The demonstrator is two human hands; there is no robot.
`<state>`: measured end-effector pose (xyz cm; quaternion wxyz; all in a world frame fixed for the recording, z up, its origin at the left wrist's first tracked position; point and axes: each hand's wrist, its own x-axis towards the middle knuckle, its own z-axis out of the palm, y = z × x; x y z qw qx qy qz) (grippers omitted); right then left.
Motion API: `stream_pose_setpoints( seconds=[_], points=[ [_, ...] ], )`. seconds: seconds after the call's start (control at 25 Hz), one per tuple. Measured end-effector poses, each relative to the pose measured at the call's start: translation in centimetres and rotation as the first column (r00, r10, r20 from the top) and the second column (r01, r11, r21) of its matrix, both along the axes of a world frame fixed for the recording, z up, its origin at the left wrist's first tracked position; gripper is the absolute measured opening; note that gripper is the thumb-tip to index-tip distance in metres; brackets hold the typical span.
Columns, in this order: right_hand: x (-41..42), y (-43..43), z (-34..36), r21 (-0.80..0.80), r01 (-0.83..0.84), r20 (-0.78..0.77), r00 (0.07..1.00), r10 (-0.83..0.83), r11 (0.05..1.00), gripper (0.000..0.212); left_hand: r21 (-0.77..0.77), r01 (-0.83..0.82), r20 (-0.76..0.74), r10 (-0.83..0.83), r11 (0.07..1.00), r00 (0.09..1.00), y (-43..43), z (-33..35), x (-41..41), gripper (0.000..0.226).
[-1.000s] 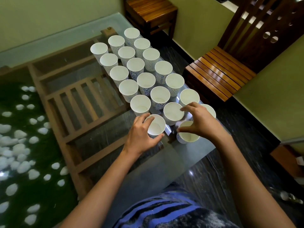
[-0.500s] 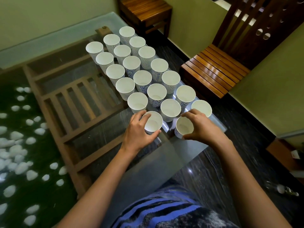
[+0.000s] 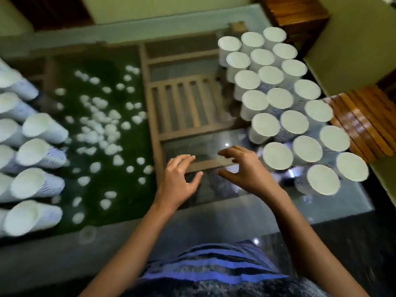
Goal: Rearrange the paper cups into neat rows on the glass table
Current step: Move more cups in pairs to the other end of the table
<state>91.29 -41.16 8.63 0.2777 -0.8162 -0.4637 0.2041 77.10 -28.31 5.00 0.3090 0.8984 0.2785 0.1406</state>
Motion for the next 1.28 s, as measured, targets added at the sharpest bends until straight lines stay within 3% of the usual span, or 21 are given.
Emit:
stream_pose_setpoints(
  seconds=[0.24,0.44,0.56,0.76,0.92,1.08,1.2,1.28],
  points=[
    [-10.3,12.4,-0.6,-0.01,-0.39,-0.065,0.919,0.389,0.921,0.046,0.061,-0.394,0.02,0.394,0.917,0.919,6.6,1.0,-13.5,0.037],
    [-18.5,20.4,-0.4,0.012,-0.559,-0.048,0.828,0.559,0.829,0.05,0.189,-0.616,0.095,0.61,0.765,0.786,10.7,1.3,-23.1,0.041],
    [-22.4,24.2,-0.4,0.005,-0.598,-0.018,0.801,0.598,0.801,0.054,0.187,-0.696,0.063,0.698,0.694,0.713,12.8,0.8,-27.2,0.051],
    [-25.8,29.4,-0.9,-0.068,-0.67,0.082,0.735,0.673,0.739,0.074,0.08,-0.711,-0.036,0.714,0.699,0.699,14.7,-0.1,-29.5,0.071],
    [-26.4,33.1,-1.1,-0.22,-0.771,0.205,0.562,0.801,0.597,0.084,0.101,-0.681,-0.047,0.687,0.725,0.725,14.9,-0.2,-29.3,0.071],
    [-26.5,35.4,-0.7,-0.319,-0.819,0.124,0.463,0.878,0.477,0.083,0.18,-0.637,-0.094,0.658,0.75,0.748,15.5,0.0,-29.8,0.067],
    [-26.3,35.6,-0.4,-0.338,-0.824,0.058,0.463,0.884,0.454,0.08,0.214,-0.622,-0.115,0.652,0.753,0.75,15.9,0.3,-30.1,0.066],
    [-26.4,35.4,-0.4,-0.372,-0.805,0.108,0.457,0.883,0.463,0.081,0.226,-0.618,-0.134,0.653,0.753,0.746,15.9,0.4,-30.1,0.067]
  ],
)
